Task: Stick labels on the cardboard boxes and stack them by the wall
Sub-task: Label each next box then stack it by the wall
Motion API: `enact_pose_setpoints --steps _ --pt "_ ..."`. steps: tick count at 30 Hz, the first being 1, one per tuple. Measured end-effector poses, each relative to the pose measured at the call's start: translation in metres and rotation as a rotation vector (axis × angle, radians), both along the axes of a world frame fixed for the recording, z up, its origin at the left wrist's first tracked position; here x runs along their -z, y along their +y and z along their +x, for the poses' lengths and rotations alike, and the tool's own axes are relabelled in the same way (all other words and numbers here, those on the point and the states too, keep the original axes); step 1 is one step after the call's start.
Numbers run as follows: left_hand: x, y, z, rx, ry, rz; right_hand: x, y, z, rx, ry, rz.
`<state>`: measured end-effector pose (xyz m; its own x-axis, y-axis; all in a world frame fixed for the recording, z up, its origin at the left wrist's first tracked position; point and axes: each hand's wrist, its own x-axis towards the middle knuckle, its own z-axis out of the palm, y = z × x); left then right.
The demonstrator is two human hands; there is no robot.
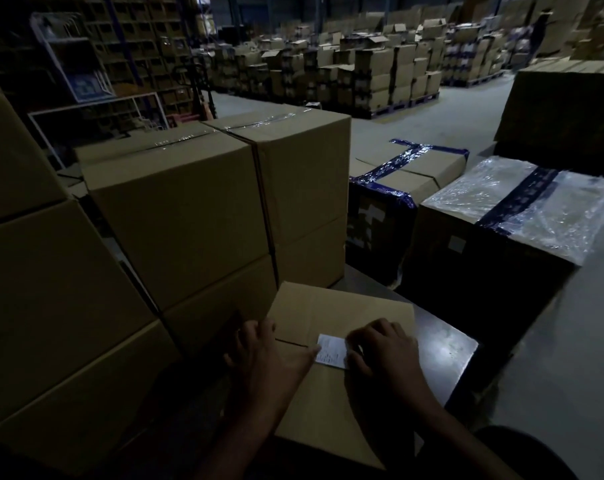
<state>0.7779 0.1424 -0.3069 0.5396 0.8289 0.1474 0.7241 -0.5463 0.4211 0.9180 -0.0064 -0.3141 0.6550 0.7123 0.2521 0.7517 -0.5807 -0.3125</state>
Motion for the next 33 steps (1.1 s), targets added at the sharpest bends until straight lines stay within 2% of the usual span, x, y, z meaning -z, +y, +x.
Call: enact_pose_setpoints --steps 3,6,8,13,17,24,29,33 --pt "0.004 -0.006 0.007 0.075 0.001 0.039 0.003 0.006 -0.007 0.069 -0.006 0.008" --pt "0.007 -0.007 0.009 0.064 0.026 0.04 0.002 0.009 -0.006 0.1 -0.026 -0.001" --pt "0.006 -0.007 0.008 0.063 0.019 0.036 -0.001 0.01 -0.003 0.106 0.035 -0.041" --pt "0.005 -0.007 0.009 0.044 -0.001 -0.03 0.001 0.008 -0.001 0.08 0.06 0.006" --pt "0.011 -0.005 0.009 0.045 -0.017 -0.004 0.009 0.0 -0.006 0.093 -0.014 0.105" --pt "0.008 -0.006 0.01 0.054 -0.031 0.017 0.002 0.0 -0.009 0.103 -0.002 0.063" --pt "0.009 -0.006 0.008 0.053 -0.048 0.02 0.005 -0.005 -0.011 0.111 0.015 0.164" --pt "0.006 -0.008 0.007 0.056 -0.067 0.036 0.008 -0.012 -0.018 0.151 -0.007 0.148"
